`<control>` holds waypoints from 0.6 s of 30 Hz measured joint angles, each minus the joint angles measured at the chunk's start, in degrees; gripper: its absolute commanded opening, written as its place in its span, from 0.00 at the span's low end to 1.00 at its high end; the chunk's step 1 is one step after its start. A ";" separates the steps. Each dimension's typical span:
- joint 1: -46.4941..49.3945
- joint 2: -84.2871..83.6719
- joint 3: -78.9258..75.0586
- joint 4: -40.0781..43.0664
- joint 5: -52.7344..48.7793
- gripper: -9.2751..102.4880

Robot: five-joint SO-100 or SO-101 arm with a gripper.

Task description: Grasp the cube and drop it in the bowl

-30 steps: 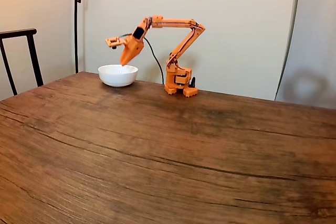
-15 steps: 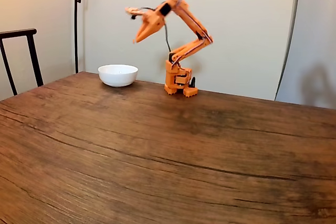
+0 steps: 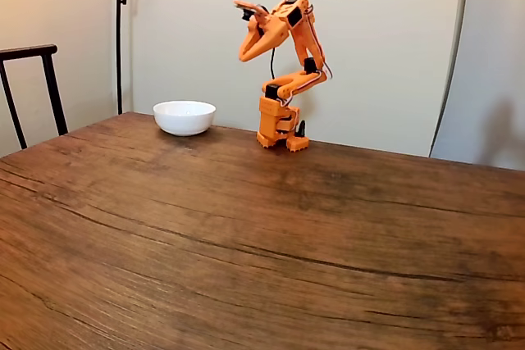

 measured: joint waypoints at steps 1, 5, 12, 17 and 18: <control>-2.11 0.00 0.00 0.00 0.00 0.08; -11.07 0.18 -0.18 0.00 -0.18 0.08; -21.71 0.18 -0.18 0.00 2.81 0.08; -22.68 2.90 -0.18 -2.55 7.21 0.08; -23.03 4.13 -0.18 -2.99 7.82 0.08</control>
